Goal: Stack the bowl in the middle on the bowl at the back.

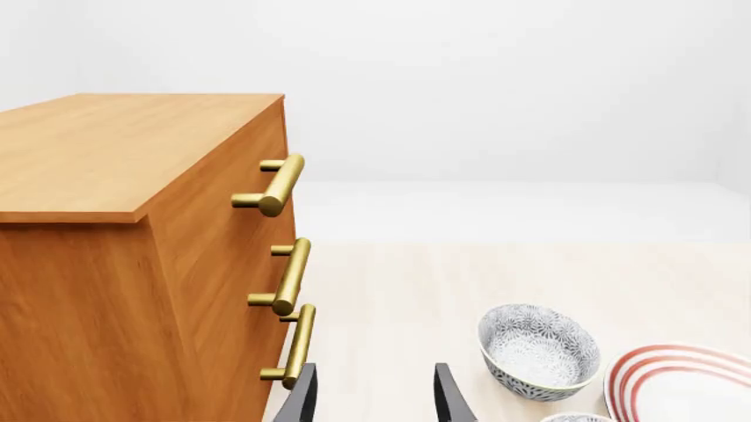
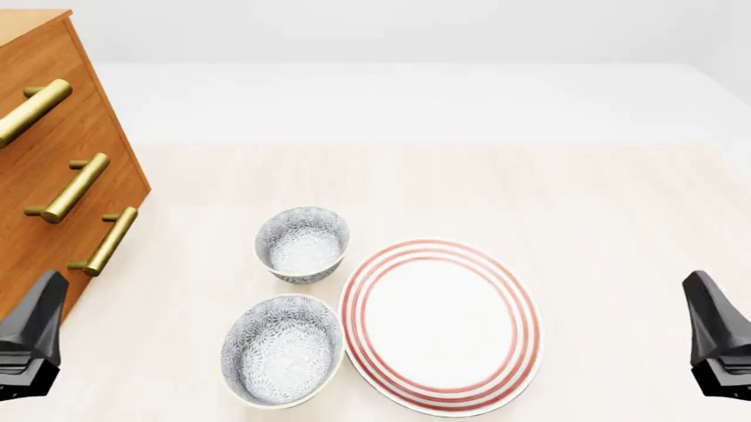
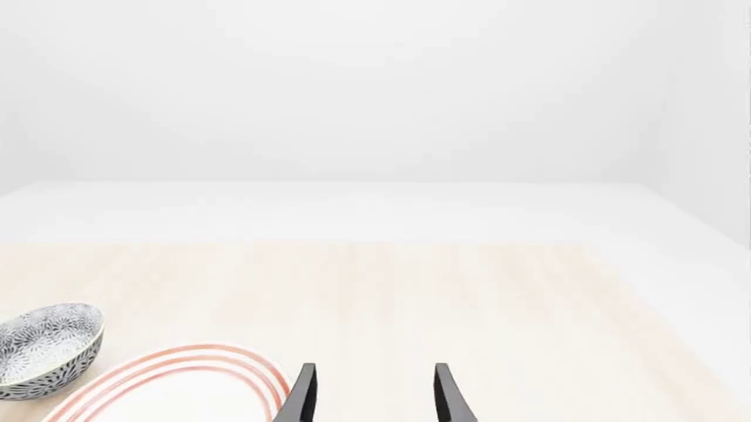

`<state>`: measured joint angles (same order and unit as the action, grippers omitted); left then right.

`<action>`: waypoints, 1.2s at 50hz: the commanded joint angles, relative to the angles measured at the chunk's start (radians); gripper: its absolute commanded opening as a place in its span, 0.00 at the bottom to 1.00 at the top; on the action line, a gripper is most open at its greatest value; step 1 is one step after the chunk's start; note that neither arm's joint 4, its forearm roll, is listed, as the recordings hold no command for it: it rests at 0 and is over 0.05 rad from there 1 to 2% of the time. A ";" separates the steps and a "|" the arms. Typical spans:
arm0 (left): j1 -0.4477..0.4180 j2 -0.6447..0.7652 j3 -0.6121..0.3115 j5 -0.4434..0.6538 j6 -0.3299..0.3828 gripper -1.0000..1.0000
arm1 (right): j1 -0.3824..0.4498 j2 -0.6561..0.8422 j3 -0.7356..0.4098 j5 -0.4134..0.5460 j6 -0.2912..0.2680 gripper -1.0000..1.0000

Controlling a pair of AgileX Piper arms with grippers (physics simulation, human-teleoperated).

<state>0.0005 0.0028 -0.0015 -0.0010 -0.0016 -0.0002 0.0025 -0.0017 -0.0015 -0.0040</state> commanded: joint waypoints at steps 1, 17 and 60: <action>0.002 0.005 -0.003 -0.002 -0.007 1.00 | -0.001 0.001 -0.003 -0.003 -0.012 1.00; 0.000 0.003 -0.022 0.018 -0.027 1.00 | -0.004 0.000 -0.003 -0.006 -0.013 1.00; -0.365 0.466 -0.702 0.532 -0.038 1.00 | -0.007 -0.001 -0.007 -0.003 0.021 1.00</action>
<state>-0.2621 0.3249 -0.5734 0.4138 -0.0282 -0.0064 0.0014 -0.0079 -0.0062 0.0098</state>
